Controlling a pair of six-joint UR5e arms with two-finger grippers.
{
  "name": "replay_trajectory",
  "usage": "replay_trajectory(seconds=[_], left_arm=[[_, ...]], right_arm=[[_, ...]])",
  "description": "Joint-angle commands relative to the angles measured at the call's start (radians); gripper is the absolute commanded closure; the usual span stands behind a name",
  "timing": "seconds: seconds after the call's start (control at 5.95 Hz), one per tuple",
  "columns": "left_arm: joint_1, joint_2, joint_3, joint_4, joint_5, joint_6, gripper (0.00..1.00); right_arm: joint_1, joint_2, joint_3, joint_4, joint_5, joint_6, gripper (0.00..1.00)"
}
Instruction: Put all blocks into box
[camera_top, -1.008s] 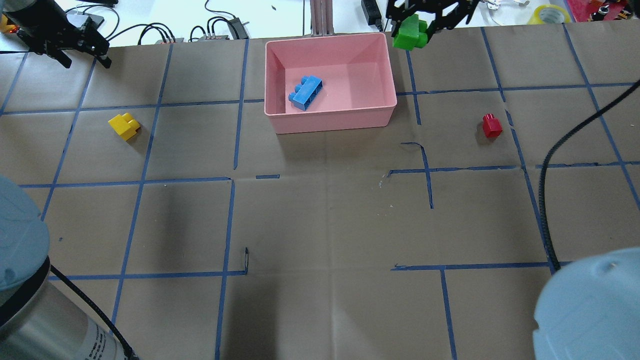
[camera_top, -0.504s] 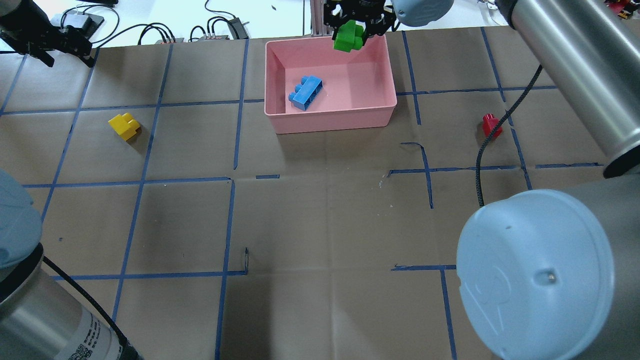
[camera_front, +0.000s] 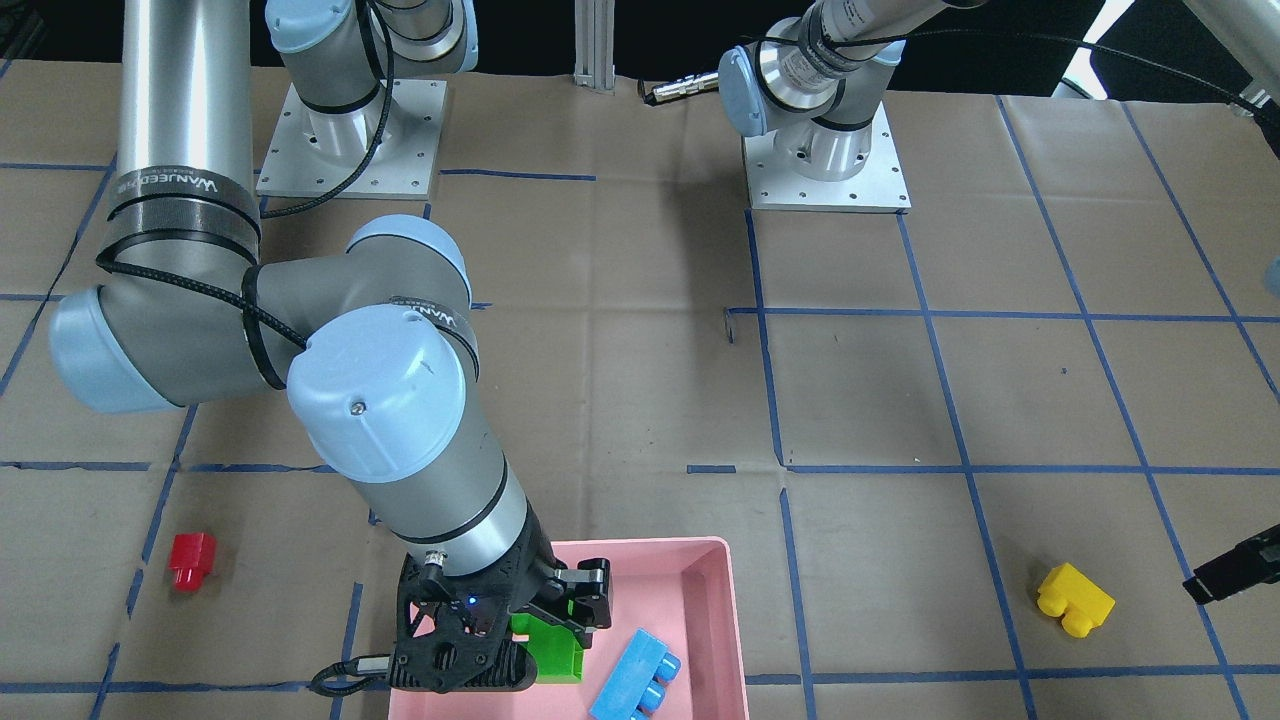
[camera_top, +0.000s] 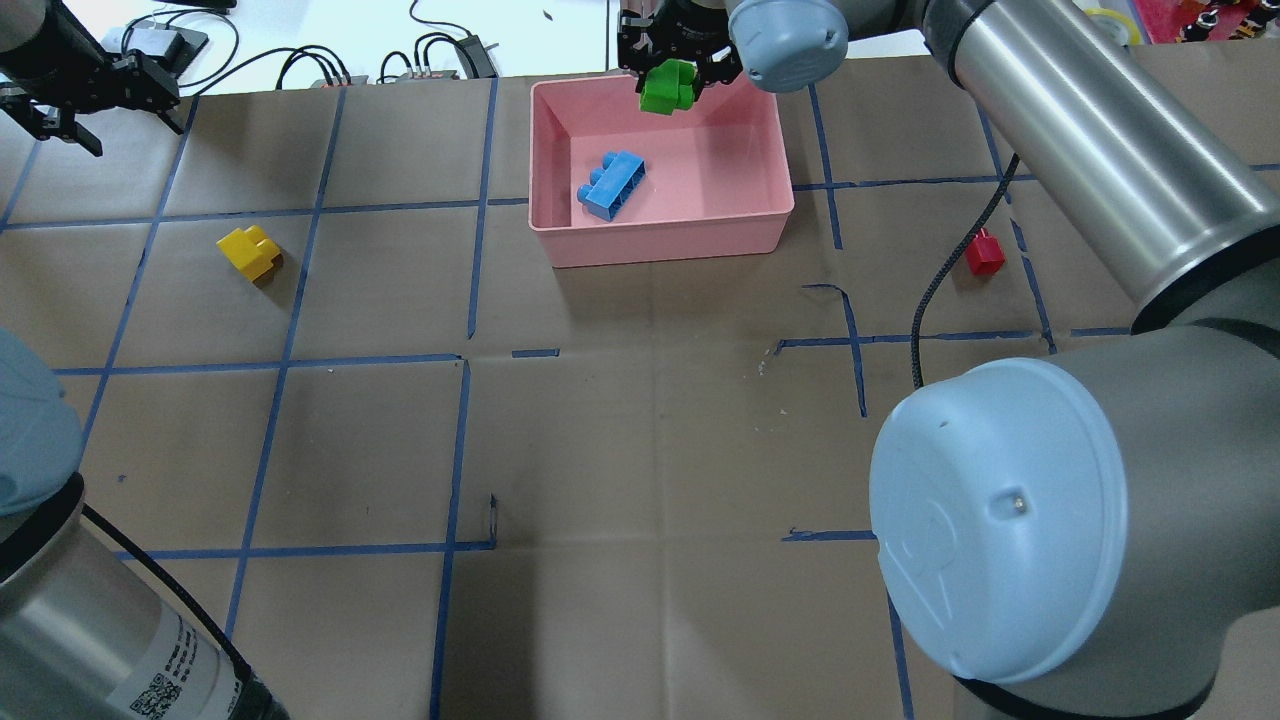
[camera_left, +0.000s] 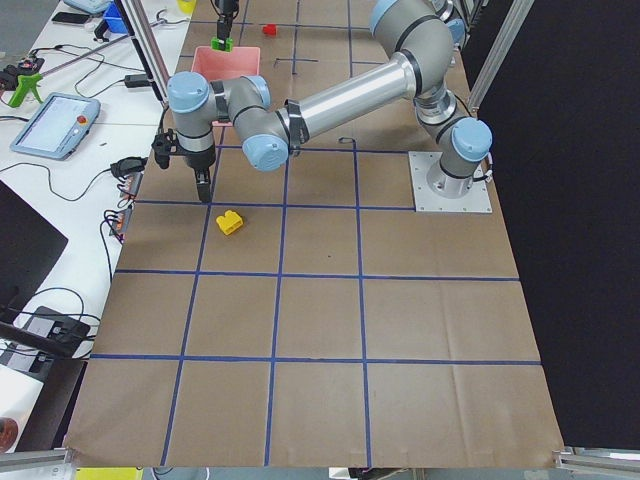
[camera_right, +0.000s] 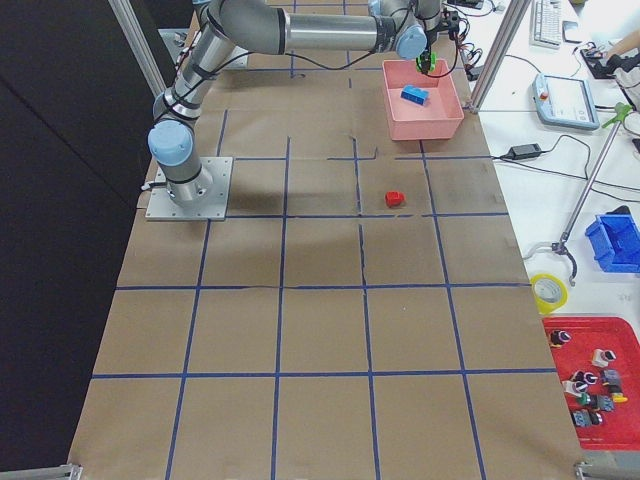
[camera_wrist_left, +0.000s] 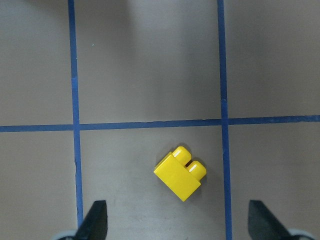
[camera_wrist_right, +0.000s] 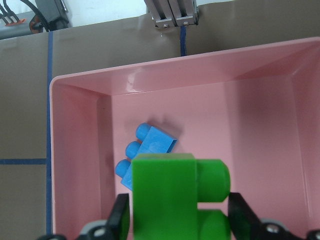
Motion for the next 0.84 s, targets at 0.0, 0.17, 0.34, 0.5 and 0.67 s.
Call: replay_trajectory(seconds=[0.0, 0.17, 0.34, 0.5, 0.67], left_arm=[[0.018, -0.001, -0.101, 0.015, -0.001, -0.332, 0.01], [0.018, -0.002, -0.160, 0.100, 0.000, -0.391, 0.01], [0.018, -0.016, -0.209, 0.169, -0.006, -0.433, 0.01], [0.015, -0.056, -0.209, 0.225, -0.005, -0.450, 0.01], [0.009, -0.089, -0.208, 0.262, -0.008, -0.455, 0.01]], right_arm=[[0.000, -0.010, -0.001, -0.004, -0.004, -0.040, 0.00], [-0.009, -0.021, 0.001, -0.001, -0.005, -0.046, 0.00], [-0.051, -0.091, 0.034, 0.020, -0.073, -0.107, 0.00], [-0.123, -0.160, 0.062, 0.089, -0.193, -0.211, 0.00], [-0.201, -0.214, 0.088, 0.208, -0.217, -0.347, 0.01]])
